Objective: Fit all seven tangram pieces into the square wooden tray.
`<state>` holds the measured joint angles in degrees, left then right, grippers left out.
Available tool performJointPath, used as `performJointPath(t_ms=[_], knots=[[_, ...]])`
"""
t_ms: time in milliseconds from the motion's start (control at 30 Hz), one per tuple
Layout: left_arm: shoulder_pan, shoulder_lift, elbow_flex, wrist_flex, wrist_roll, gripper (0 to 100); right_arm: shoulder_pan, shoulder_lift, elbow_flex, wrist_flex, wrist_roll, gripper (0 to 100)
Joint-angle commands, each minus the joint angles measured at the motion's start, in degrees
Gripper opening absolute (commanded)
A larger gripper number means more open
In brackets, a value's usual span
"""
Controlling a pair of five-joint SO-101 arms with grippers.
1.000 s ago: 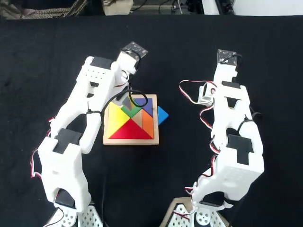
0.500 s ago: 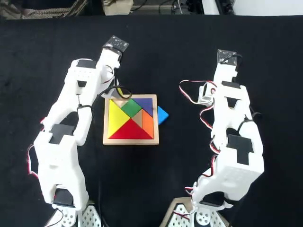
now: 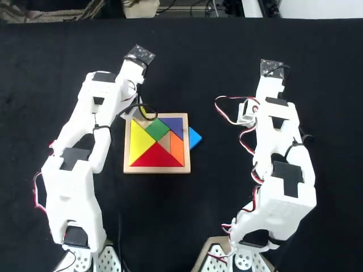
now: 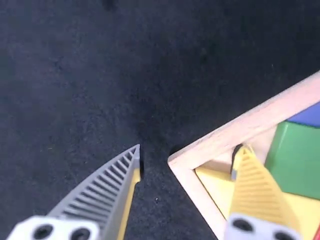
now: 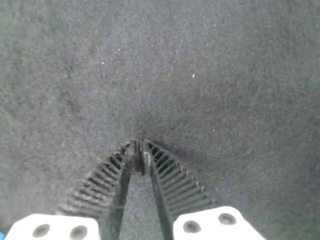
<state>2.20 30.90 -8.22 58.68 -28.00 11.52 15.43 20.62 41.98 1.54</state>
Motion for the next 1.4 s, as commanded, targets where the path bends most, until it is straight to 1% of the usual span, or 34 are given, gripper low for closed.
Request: performJointPath(t_ms=[0, 100, 233, 333, 400, 633, 800, 1100, 1233, 1300, 1367], knots=[[-0.4, 2.5, -1.1, -0.7, -3.3, 29, 0.1, -2.7, -1.3, -0.4, -0.2, 1.1], [-0.4, 3.2, -1.8, 0.0, -3.4, 29, 0.1, -2.7, -1.3, -0.4, -0.2, 1.1], [-1.0, 3.2, -5.0, 5.2, -3.6, 29, 0.1, -2.7, -1.3, -0.4, -0.2, 1.1], [-1.7, 3.2, -7.2, 10.4, -7.4, 29, 0.1, -2.7, -1.4, -0.4, -0.1, 1.1], [-1.8, 3.3, -7.6, 12.0, -9.0, 29, 0.1, -2.7, -1.4, -0.5, -0.1, 1.1], [-1.8, 3.3, -9.0, 12.3, -8.4, 29, 0.1, -2.7, -1.4, -0.7, -0.1, 1.1], [-1.4, 3.5, -11.9, 12.3, -4.3, 29, 0.1, -2.7, -1.4, -0.9, -0.1, 1.1], [1.2, 4.0, -12.9, 12.1, -4.3, 29, 0.1, -2.7, -1.3, -0.7, -0.1, 1.1], [0.8, 5.4, -12.5, 8.4, -4.1, 29, 0.1, -2.7, -1.3, -0.6, -0.1, 1.1], [0.4, 7.6, -13.2, 6.9, -2.5, 29, 0.1, -2.7, -1.3, -0.5, -0.1, 1.1], [-0.3, 9.3, -15.2, 6.9, -1.9, 29, 0.1, -2.7, -1.3, -0.5, -0.1, 1.1]])
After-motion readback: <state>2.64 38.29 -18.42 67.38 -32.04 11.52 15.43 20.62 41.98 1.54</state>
